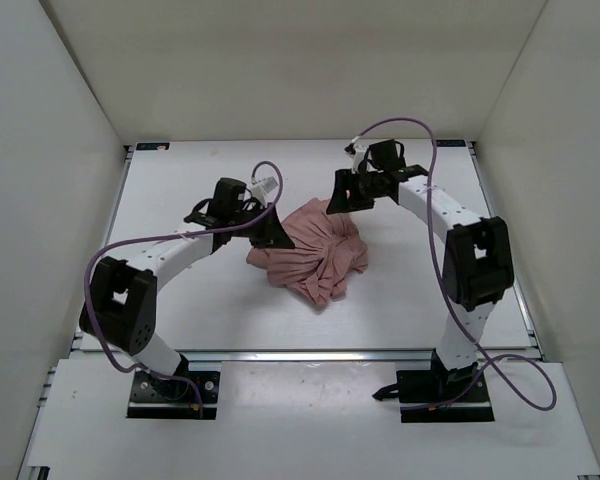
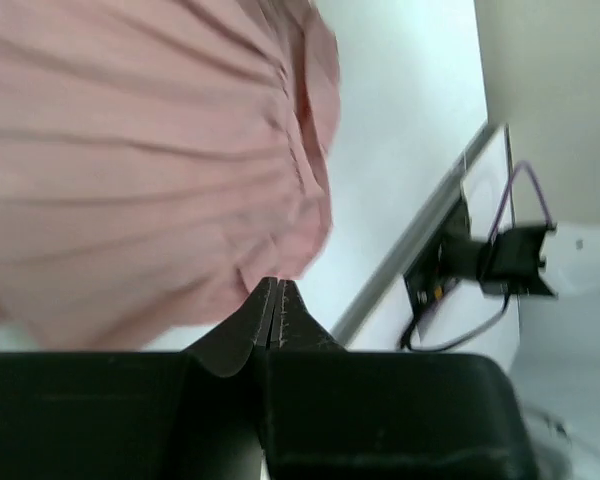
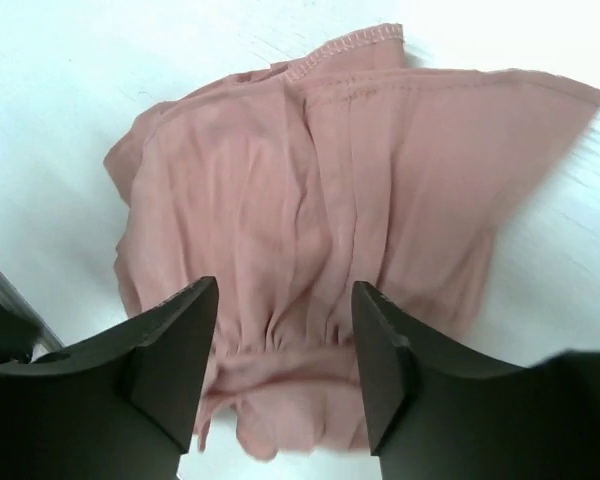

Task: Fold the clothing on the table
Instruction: Fold the skirt

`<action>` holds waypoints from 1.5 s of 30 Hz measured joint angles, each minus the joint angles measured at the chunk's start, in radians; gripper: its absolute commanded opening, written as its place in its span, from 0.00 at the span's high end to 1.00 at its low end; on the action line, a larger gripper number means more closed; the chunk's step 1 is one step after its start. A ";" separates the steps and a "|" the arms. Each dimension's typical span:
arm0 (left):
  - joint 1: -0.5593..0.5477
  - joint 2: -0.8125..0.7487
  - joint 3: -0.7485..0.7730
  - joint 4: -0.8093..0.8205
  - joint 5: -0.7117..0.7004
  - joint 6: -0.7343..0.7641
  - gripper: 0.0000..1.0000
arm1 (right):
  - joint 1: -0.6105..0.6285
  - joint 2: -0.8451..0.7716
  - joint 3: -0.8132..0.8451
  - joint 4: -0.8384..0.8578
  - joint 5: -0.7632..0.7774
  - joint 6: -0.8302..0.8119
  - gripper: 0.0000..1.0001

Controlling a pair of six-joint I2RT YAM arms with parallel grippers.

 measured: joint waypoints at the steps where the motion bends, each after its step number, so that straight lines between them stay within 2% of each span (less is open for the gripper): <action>1: 0.018 -0.005 -0.001 0.021 -0.006 -0.007 1.00 | -0.004 -0.032 -0.015 -0.004 0.009 -0.002 0.41; 4: 0.065 0.004 -0.032 0.099 -0.031 -0.033 1.00 | -0.009 -0.112 -0.073 -0.006 0.036 -0.009 0.37; 9: 0.086 0.070 -0.087 0.198 -0.053 -0.069 1.00 | -0.014 -0.169 -0.192 0.008 0.058 -0.007 0.49; 12: 0.052 0.120 -0.085 0.213 -0.082 -0.066 0.97 | -0.022 -0.169 -0.250 0.031 0.055 0.009 0.46; 13: 0.042 0.132 -0.079 0.196 -0.096 -0.060 0.90 | -0.027 -0.166 -0.257 0.026 0.054 0.015 0.44; 14: 0.035 0.142 -0.071 0.177 -0.106 -0.049 0.63 | -0.037 -0.159 -0.257 0.020 0.051 0.023 0.42; 15: 0.029 0.151 -0.060 0.157 -0.114 -0.031 0.43 | -0.049 -0.153 -0.255 0.019 0.052 0.030 0.39; 17: 0.037 0.151 -0.045 0.114 -0.137 0.003 0.14 | -0.076 -0.140 -0.238 -0.005 0.061 0.034 0.33; 18: 0.052 0.145 -0.039 0.092 -0.152 0.018 0.02 | -0.087 -0.135 -0.229 -0.016 0.074 0.032 0.27; 22: 0.120 0.099 0.008 -0.021 -0.255 0.101 0.01 | -0.103 -0.134 -0.172 -0.066 0.172 0.017 0.11; 26: 0.162 0.082 0.140 -0.140 -0.398 0.184 0.02 | -0.093 -0.138 -0.116 -0.103 0.266 0.000 0.05; 30: 0.185 0.070 0.203 -0.197 -0.470 0.240 0.01 | -0.098 -0.164 -0.105 -0.126 0.318 -0.003 0.04; 35: 0.195 0.042 0.158 -0.233 -0.493 0.278 0.01 | -0.118 -0.244 -0.160 -0.110 0.340 -0.003 0.00; 39: 0.195 0.036 0.124 -0.266 -0.497 0.300 0.02 | -0.130 -0.318 -0.247 -0.091 0.343 -0.002 0.01; 45: 0.195 0.017 0.103 -0.283 -0.518 0.315 0.02 | -0.147 -0.334 -0.283 -0.074 0.342 -0.003 0.00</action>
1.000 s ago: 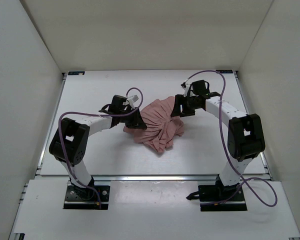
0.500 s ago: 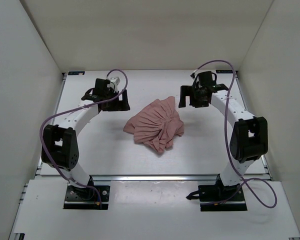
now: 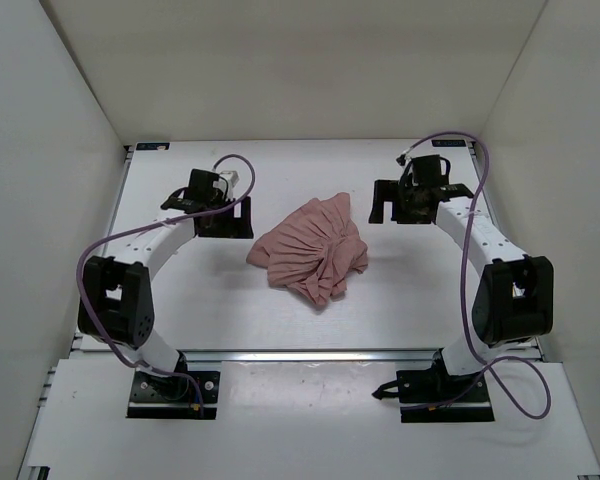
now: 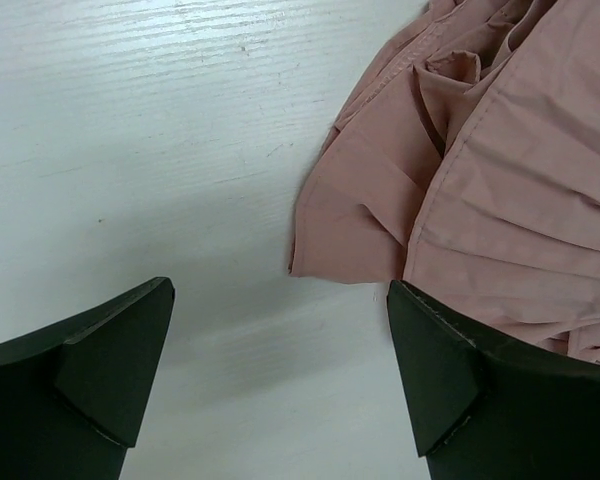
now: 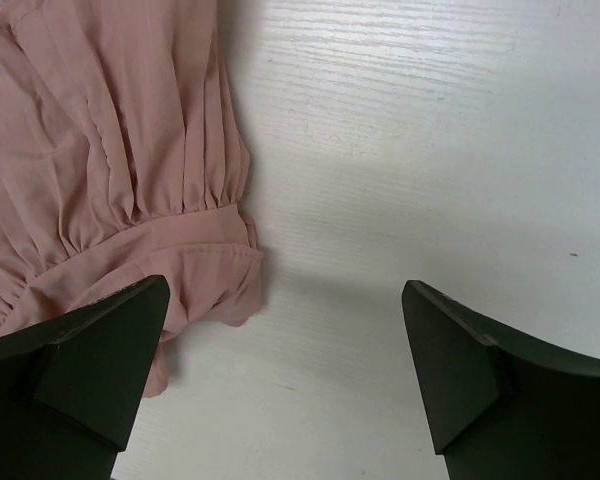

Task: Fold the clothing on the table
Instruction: Fold the skirt

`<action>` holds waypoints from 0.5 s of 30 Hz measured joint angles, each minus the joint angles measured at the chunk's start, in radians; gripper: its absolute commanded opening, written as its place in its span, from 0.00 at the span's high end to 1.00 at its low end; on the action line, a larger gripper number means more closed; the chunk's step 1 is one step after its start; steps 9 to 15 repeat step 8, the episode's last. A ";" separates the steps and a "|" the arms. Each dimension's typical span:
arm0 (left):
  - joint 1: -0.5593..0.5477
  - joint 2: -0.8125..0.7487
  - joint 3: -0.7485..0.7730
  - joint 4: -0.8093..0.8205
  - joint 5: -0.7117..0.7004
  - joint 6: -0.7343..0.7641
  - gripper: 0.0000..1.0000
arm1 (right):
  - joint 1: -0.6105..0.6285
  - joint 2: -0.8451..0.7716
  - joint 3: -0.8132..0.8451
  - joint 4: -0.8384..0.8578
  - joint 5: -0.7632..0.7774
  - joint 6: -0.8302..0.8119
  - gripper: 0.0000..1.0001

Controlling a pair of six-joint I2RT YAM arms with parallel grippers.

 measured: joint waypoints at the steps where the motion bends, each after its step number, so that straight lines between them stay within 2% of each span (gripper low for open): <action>1: 0.000 -0.005 -0.002 -0.001 -0.001 0.000 0.02 | 0.000 0.000 0.000 0.001 0.000 0.000 0.01; 15: 0.000 -0.037 -0.007 0.000 -0.005 0.002 0.01 | 0.001 0.000 0.000 0.019 -0.002 0.000 0.00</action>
